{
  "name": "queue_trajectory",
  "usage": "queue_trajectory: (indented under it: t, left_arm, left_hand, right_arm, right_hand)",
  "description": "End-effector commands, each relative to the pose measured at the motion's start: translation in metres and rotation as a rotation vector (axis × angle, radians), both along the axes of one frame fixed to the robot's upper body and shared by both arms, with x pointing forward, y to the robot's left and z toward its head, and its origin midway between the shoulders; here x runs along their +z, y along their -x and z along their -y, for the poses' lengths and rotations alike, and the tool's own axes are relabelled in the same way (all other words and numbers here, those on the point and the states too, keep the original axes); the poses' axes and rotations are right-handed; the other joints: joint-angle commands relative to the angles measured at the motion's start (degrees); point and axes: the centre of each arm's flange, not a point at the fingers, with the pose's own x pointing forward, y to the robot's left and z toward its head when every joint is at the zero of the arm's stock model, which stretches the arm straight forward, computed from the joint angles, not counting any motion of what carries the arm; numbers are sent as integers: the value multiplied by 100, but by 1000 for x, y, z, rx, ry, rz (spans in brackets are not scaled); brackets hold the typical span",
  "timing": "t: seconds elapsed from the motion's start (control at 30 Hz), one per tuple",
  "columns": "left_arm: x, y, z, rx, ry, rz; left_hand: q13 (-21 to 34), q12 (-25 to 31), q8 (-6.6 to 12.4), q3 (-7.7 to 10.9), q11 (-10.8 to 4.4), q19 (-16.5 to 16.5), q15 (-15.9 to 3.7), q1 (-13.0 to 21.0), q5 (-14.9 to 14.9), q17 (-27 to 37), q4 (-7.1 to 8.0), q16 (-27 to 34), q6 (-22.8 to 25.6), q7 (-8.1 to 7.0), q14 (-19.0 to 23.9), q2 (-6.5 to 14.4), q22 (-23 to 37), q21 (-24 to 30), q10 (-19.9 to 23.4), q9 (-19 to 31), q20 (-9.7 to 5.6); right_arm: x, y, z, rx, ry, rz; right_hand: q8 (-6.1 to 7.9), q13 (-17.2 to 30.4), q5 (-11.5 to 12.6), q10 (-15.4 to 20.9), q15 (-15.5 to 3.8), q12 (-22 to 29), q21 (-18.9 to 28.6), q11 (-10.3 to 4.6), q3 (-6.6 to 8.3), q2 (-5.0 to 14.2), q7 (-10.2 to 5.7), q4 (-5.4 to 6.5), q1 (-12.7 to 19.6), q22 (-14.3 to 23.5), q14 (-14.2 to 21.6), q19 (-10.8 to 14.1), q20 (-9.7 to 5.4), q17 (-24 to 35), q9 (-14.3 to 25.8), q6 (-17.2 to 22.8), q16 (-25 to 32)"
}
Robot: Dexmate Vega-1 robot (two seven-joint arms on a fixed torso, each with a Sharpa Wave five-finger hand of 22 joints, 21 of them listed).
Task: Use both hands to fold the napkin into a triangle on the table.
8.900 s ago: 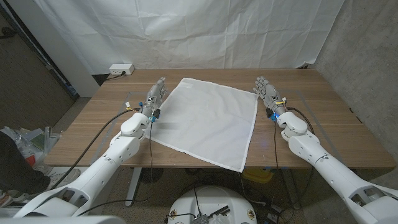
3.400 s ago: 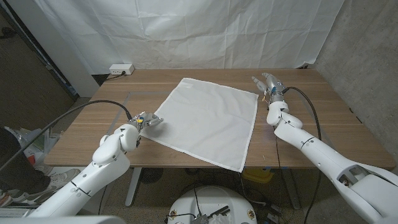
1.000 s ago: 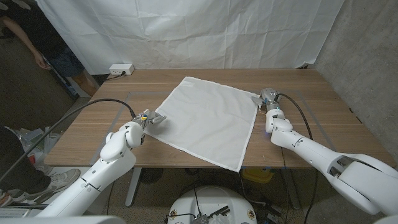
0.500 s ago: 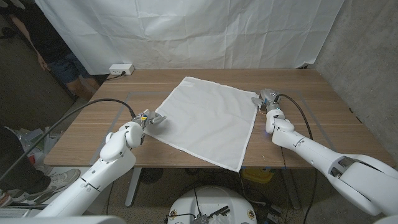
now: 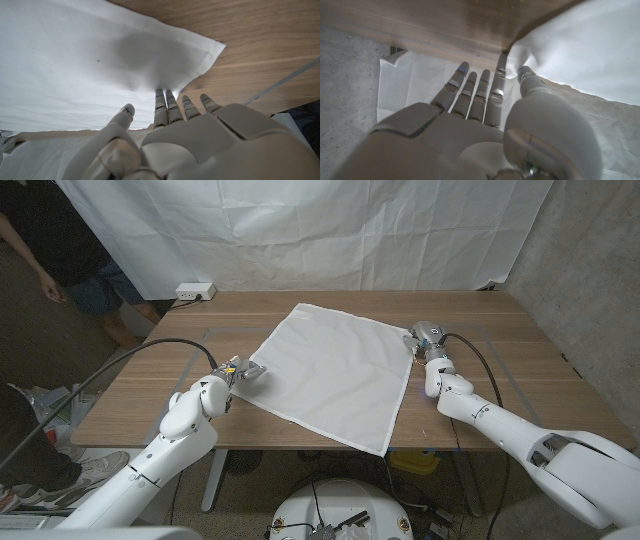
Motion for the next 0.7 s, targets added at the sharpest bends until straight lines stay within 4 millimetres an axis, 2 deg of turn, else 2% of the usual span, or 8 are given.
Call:
queue_trajectory:
  t: [0.03,0.7]
  left_arm:
    - [-1,-1,-1,-1,5,-5]
    - [-3,-1,1,-4,11,3]
  left_hand:
    - [13,10,23,53,11,-25,-28,-28,33,8,-1,-31,-13,27,-52,56,14,-20,11,20,-3]
    - [13,11,25,85,23,-33,-28,-36,34,5,6,-29,-30,32,-63,48,14,-25,3,20,3]
  right_arm:
    - [10,11,-8,70,-46,111]
    - [35,35,-30,158,-80,244]
  right_hand:
    - [86,11,-9,137,-438,46,56,-32,46,123,54,26,148,10,133,95,-59,60,-10,130,80]
    - [139,14,-81,252,-490,34,85,-39,15,134,95,29,351,13,220,201,-85,142,-79,229,164]
